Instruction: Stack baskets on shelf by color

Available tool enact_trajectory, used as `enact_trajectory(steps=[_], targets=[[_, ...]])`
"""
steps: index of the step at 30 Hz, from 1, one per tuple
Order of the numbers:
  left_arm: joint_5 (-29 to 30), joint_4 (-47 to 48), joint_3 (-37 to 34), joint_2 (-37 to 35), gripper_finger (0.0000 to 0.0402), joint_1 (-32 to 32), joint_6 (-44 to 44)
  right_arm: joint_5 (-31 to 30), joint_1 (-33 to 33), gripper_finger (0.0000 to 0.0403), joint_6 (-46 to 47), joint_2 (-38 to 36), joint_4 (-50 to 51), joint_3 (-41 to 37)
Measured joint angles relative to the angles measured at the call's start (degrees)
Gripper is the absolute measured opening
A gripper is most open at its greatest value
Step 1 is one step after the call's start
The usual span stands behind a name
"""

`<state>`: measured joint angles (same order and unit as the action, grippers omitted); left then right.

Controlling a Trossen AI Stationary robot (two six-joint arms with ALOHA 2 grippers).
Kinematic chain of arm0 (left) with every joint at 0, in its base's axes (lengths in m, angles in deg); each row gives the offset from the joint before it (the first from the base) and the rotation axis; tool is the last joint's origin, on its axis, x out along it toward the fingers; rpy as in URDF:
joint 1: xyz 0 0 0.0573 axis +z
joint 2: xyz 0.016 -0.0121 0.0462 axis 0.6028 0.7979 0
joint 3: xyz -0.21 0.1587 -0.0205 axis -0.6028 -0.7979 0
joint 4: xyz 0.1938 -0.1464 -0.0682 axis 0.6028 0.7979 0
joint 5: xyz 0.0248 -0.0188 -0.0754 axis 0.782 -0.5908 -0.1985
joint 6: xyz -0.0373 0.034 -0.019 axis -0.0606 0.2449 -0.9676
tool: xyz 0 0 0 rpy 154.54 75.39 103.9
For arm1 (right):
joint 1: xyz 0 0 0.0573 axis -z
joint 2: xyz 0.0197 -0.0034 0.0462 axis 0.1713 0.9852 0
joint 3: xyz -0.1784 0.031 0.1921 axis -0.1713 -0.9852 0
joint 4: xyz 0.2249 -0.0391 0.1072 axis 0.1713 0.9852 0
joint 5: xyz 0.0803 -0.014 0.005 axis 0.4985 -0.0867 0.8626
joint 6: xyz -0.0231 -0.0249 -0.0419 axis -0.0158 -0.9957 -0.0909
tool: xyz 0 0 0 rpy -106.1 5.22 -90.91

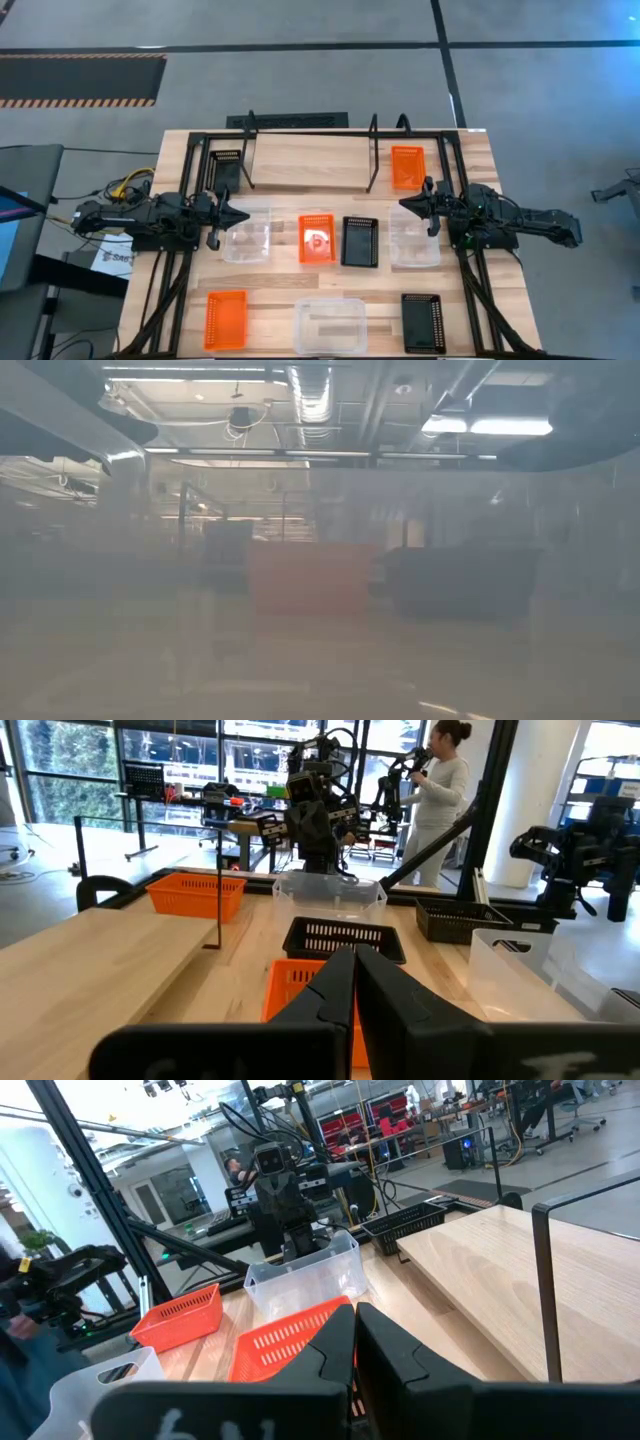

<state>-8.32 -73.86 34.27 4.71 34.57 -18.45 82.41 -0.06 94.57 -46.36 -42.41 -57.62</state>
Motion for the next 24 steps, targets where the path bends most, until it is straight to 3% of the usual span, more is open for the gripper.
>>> enact_trajectory(steps=[24], targets=[[2.0,-0.4,0.0,0.0,0.0,0.0,-1.6,0.0,0.0,0.0033,0.0,0.0,0.0,0.0]])
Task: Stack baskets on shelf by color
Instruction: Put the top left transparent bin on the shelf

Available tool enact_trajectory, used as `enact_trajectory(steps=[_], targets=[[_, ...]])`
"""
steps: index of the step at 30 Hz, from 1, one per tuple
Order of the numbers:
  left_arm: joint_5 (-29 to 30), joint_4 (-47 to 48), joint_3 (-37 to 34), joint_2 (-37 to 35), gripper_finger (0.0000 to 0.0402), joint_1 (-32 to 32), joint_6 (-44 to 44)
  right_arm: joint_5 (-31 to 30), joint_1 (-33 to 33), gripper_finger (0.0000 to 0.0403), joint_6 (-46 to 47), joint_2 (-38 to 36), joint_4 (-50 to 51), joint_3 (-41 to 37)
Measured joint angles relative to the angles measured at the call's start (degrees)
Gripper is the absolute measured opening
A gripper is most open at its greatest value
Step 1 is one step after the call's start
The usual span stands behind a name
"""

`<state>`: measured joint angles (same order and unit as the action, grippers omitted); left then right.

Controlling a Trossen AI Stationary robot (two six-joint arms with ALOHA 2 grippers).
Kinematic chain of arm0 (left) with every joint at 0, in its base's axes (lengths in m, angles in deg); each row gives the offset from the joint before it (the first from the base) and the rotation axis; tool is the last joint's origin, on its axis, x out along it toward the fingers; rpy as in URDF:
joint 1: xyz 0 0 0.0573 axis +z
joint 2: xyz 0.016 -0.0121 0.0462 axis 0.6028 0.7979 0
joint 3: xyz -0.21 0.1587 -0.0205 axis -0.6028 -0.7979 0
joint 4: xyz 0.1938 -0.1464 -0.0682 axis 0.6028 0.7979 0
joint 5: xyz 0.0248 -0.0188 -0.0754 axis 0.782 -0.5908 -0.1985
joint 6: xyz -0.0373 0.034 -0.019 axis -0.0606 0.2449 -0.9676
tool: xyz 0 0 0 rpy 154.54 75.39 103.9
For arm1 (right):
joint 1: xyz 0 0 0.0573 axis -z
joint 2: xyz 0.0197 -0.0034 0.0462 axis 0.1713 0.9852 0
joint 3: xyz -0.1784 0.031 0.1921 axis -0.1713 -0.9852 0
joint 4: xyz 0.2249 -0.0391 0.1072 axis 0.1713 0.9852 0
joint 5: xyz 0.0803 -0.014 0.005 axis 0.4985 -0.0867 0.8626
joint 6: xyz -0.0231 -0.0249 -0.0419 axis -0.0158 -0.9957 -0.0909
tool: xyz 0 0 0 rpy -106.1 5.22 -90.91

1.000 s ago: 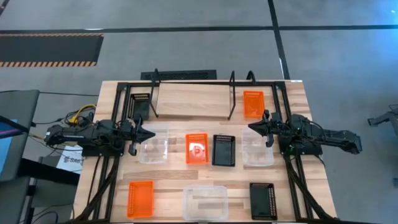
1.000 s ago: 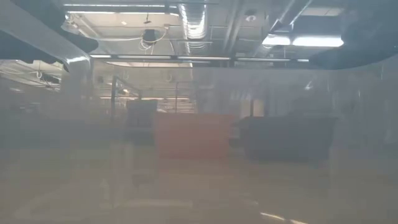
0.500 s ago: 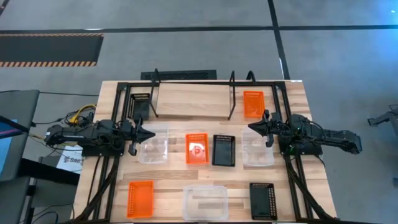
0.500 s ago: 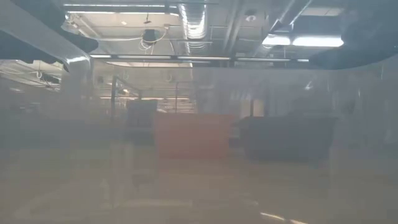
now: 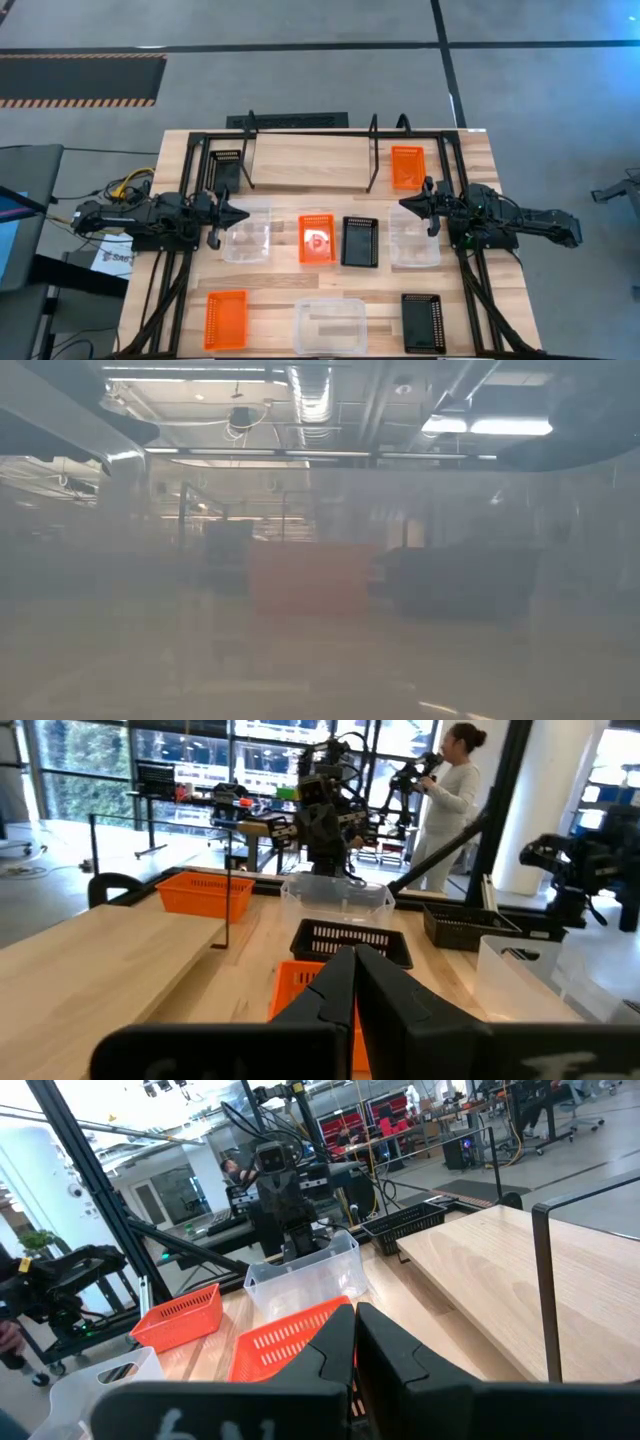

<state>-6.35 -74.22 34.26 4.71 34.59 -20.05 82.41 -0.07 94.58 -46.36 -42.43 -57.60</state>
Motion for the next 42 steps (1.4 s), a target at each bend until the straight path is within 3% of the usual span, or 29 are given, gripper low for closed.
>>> enact_trajectory(steps=[8,19,28,32,37,42], targets=[[3.5,-0.8,0.0,0.0,0.0,0.0,-9.2,0.0,0.0,0.0033,0.0,0.0,0.0,0.0],[8.3,-3.1,0.0,0.0,0.0,0.0,-45.5,0.0,0.1,0.0033,0.0,0.0,0.0,0.0],[9.9,-1.9,0.7,0.0,0.0,0.0,-40.6,-0.6,0.1,0.0033,0.2,0.0,-2.4,0.0],[10.0,-0.7,4.9,0.1,0.0,-0.2,-35.7,-4.5,0.1,0.0033,8.0,0.0,-5.7,0.0],[12.0,14.8,14.7,4.3,0.0,-0.2,-33.4,-4.6,0.1,0.0033,15.0,0.0,-8.3,0.0],[13.8,35.1,25.6,15.7,0.0,-0.2,-40.9,-4.8,0.1,0.0033,15.2,0.0,-10.1,0.0]])
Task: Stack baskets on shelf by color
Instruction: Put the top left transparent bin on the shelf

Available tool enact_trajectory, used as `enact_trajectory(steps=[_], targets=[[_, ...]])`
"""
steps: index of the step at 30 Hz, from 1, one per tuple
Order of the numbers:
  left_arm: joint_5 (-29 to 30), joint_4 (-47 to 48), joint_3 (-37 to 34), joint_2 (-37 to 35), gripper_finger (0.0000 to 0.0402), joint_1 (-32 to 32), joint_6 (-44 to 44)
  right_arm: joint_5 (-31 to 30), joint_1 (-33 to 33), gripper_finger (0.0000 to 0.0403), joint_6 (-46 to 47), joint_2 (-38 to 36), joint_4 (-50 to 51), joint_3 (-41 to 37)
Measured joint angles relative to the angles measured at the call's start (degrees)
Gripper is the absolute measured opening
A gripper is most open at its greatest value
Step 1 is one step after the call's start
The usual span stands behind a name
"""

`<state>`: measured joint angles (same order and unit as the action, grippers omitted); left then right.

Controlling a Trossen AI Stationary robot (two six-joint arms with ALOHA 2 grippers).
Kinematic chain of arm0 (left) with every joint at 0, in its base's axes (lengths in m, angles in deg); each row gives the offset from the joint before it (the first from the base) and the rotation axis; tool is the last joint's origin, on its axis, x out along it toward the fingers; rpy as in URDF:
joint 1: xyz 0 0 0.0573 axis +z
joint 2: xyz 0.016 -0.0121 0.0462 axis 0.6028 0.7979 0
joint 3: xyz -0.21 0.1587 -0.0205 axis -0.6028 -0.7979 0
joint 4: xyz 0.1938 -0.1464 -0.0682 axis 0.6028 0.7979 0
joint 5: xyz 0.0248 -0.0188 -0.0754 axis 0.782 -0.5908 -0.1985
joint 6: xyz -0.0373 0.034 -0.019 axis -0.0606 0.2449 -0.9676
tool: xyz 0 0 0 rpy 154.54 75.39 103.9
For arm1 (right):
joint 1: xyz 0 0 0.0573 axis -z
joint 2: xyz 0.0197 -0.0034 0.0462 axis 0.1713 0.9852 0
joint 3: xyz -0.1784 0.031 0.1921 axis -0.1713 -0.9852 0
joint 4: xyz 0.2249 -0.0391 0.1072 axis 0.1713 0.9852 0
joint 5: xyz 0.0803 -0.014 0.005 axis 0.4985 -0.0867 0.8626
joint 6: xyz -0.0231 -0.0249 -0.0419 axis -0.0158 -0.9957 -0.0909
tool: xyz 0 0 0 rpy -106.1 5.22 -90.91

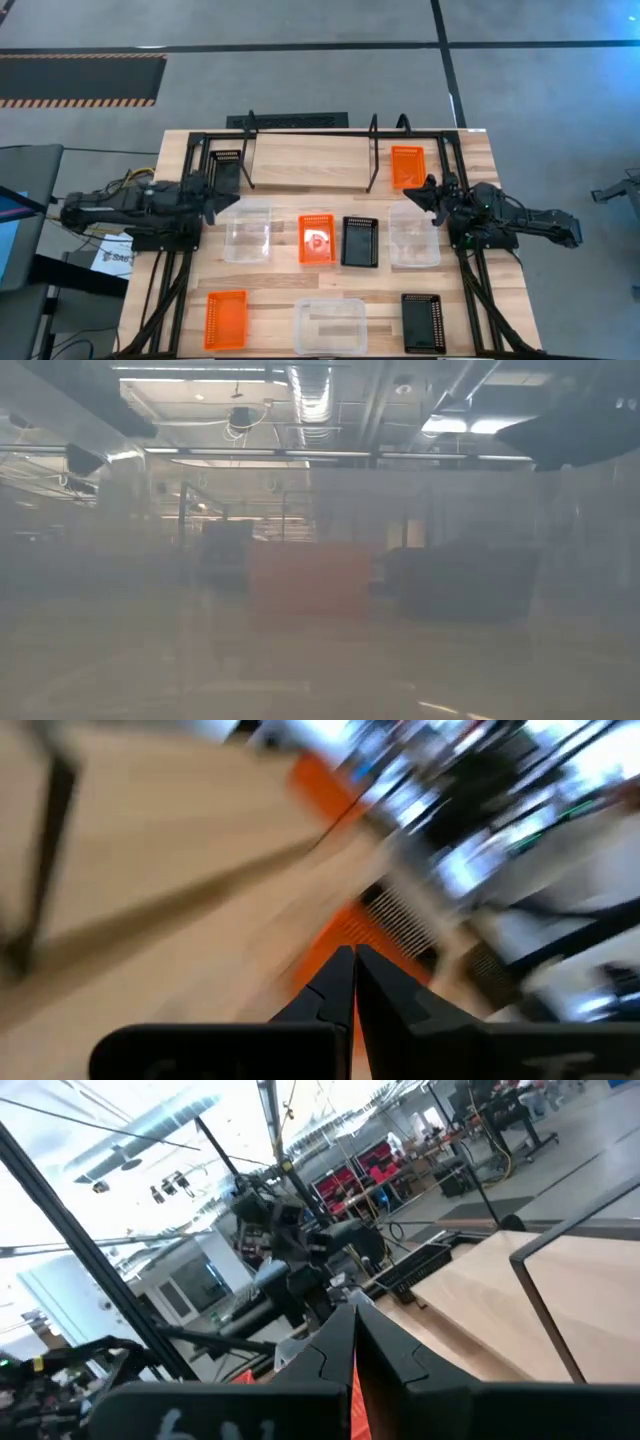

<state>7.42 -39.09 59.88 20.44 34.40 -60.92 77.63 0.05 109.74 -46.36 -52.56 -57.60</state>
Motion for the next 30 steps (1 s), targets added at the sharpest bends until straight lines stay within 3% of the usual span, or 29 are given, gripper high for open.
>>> enact_trajectory(steps=[6,14,22,30], targets=[[0.1,18.3,10.4,18.7,0.0,0.0,-11.3,-0.1,0.0,0.0033,1.8,0.0,-3.8,0.0],[-4.5,29.9,21.3,38.5,0.0,-0.1,-18.9,0.1,0.0,0.0033,3.2,0.0,-6.4,0.0],[-5.8,37.8,23.7,48.4,0.0,-3.9,-34.7,0.4,0.0,0.0033,15.9,0.0,-5.1,0.0],[-5.7,38.4,23.8,52.4,0.0001,-7.1,-43.1,2.1,0.0,0.0033,17.6,0.0,2.3,0.0]])
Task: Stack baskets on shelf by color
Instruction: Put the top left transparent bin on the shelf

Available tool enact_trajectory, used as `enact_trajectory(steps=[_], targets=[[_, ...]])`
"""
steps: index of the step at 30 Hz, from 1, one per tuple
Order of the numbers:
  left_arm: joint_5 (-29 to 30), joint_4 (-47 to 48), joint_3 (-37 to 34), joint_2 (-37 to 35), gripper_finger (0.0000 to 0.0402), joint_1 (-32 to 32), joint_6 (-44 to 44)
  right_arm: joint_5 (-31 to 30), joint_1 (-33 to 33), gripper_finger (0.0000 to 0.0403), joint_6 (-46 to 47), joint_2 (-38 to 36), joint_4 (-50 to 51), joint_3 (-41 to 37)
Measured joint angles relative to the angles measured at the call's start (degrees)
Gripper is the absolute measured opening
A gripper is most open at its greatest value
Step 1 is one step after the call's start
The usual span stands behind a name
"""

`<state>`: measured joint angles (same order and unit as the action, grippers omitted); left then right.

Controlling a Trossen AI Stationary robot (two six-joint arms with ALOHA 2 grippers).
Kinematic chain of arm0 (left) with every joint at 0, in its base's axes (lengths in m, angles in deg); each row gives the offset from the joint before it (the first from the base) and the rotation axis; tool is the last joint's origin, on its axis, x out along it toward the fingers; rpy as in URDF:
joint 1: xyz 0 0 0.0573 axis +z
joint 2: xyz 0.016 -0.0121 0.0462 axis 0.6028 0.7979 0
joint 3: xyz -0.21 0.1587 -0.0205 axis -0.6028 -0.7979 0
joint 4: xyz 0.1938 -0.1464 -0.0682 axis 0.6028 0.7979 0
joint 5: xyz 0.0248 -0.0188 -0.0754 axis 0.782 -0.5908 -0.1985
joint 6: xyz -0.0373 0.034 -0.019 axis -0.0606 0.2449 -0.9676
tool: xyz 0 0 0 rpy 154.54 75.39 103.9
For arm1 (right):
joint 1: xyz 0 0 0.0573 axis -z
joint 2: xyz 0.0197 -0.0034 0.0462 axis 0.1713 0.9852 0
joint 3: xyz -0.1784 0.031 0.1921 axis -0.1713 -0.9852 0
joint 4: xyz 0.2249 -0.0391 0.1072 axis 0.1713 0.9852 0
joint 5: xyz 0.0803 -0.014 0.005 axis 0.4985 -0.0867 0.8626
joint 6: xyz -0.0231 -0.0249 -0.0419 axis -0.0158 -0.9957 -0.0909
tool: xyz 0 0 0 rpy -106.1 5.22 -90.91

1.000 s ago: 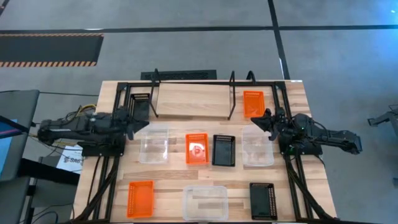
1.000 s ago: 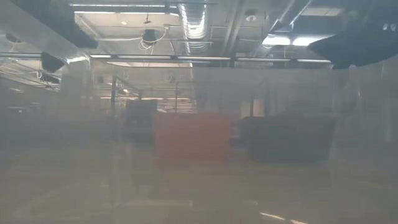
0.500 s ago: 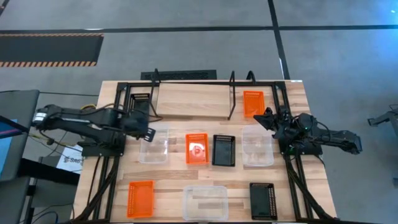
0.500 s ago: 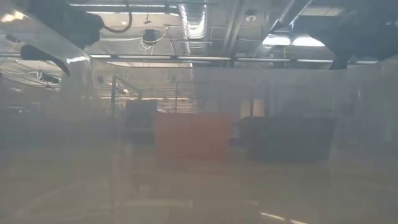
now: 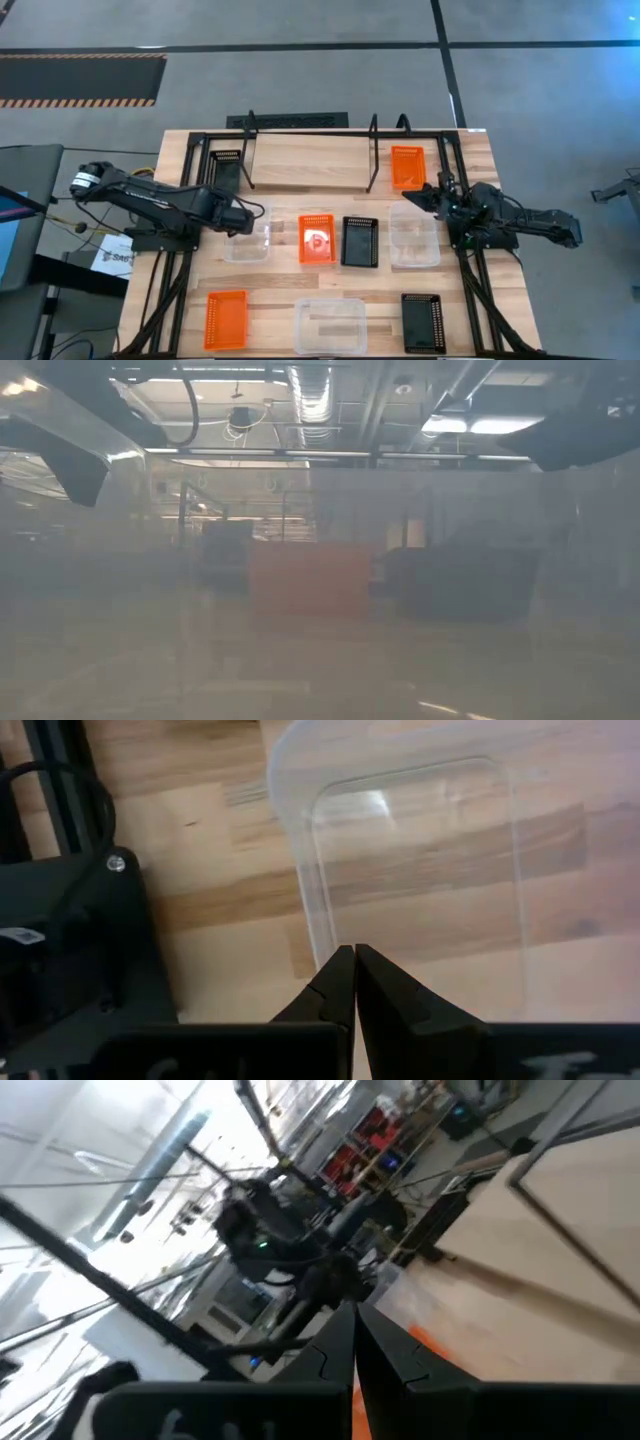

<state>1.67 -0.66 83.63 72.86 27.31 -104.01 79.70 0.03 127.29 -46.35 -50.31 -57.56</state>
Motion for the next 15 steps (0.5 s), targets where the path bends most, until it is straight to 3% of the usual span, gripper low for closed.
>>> enact_trajectory(steps=[5,15], targets=[[0.0,0.2,0.0,2.6,0.0034,0.1,3.1,1.8,-0.1,0.0033,0.0,0.0,-1.9,0.0],[-1.2,0.4,0.0,8.1,0.017,1.8,2.4,4.7,-0.1,0.0033,-1.9,0.0,-7.6,2.7]])
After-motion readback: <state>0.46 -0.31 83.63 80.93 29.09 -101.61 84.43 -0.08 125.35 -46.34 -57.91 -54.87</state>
